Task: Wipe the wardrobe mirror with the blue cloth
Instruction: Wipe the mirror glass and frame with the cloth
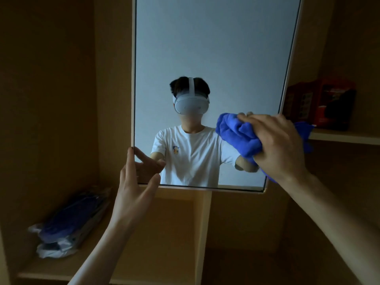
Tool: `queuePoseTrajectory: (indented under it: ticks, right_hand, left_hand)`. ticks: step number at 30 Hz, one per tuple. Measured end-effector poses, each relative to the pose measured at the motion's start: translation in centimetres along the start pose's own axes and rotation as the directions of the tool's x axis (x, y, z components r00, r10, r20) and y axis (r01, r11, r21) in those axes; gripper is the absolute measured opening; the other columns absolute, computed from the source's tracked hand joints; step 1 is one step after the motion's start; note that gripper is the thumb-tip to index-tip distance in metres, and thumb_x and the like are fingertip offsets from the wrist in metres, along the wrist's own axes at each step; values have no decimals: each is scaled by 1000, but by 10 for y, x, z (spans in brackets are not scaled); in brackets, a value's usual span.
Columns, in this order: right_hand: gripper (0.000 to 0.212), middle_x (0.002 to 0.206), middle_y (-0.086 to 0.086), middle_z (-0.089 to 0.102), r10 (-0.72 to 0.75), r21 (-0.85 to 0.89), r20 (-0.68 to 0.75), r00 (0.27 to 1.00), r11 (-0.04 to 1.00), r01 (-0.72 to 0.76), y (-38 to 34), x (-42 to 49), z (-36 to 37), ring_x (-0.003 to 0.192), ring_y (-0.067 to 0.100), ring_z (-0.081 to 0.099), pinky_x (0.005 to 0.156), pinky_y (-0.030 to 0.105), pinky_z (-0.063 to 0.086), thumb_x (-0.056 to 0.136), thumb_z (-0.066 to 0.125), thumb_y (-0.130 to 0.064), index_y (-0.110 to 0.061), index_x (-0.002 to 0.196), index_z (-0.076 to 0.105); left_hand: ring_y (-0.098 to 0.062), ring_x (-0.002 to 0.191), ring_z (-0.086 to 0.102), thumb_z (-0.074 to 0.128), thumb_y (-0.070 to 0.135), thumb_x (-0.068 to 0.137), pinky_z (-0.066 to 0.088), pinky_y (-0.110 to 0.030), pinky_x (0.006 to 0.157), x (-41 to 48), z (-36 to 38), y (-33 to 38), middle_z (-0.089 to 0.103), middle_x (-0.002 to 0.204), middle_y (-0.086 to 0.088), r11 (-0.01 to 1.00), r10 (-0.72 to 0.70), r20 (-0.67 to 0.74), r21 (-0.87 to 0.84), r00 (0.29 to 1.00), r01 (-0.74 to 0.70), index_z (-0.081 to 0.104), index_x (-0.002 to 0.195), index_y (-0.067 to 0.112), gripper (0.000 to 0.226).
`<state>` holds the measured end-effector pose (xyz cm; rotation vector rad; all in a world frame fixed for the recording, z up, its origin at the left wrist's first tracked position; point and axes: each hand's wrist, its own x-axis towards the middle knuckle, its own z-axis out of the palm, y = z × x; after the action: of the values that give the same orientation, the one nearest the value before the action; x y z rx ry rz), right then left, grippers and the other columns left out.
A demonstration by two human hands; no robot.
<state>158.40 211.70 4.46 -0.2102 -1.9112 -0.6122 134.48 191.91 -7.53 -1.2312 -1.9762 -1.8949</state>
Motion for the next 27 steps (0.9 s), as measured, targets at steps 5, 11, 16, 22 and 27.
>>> queuePoseTrajectory:
  ticks: [5, 11, 16, 22, 27]
  right_hand:
    - [47, 120, 3, 69, -29, 26, 119, 993, 999, 26, -36, -42, 19, 100, 23, 59, 89, 41, 50, 85, 79, -12, -12, 130, 66]
    - [42, 114, 2, 71, -178, 86, 319, 931, 984, 159, -63, -76, 26, 93, 25, 66, 77, 43, 56, 82, 80, -16, -15, 124, 71]
    - [34, 105, 3, 71, -24, 56, 160, 987, 998, 15, -31, -11, 8, 92, 29, 62, 84, 46, 51, 83, 71, -1, -14, 116, 69]
    - [37, 112, 5, 68, 12, -1, 145, 989, 1000, -12, -51, -44, 25, 94, 26, 57, 90, 39, 47, 88, 70, -12, -10, 125, 66]
    - [43, 117, 0, 69, -41, 80, 300, 953, 997, 18, -69, -88, 31, 96, 24, 60, 84, 43, 53, 87, 76, -21, -14, 129, 68]
  left_hand:
    - [-5, 128, 37, 65, 40, 96, 40, -32, 91, -1, 0, -3, 26, 162, 9, 1000, -6, -2, -25, 1000, 6, 1, 158, 54, 91]
    - [-3, 122, 38, 65, 33, 98, 39, -25, 85, -1, -2, -2, 28, 160, 9, 999, -23, 17, -41, 1000, 23, 3, 159, 52, 89]
    - [-4, 124, 41, 65, 30, 98, 38, -33, 96, -3, -10, 0, 32, 158, 8, 999, -13, 67, -46, 998, 17, 3, 160, 50, 90]
    - [-3, 131, 36, 66, 30, 98, 34, -33, 103, -3, -11, -6, 29, 143, 22, 997, -32, 87, -63, 996, 38, 4, 159, 52, 89]
    - [-3, 129, 38, 66, 25, 98, 36, -33, 102, -3, -10, -7, 30, 142, 21, 998, -29, 95, -58, 995, 35, 3, 159, 51, 91]
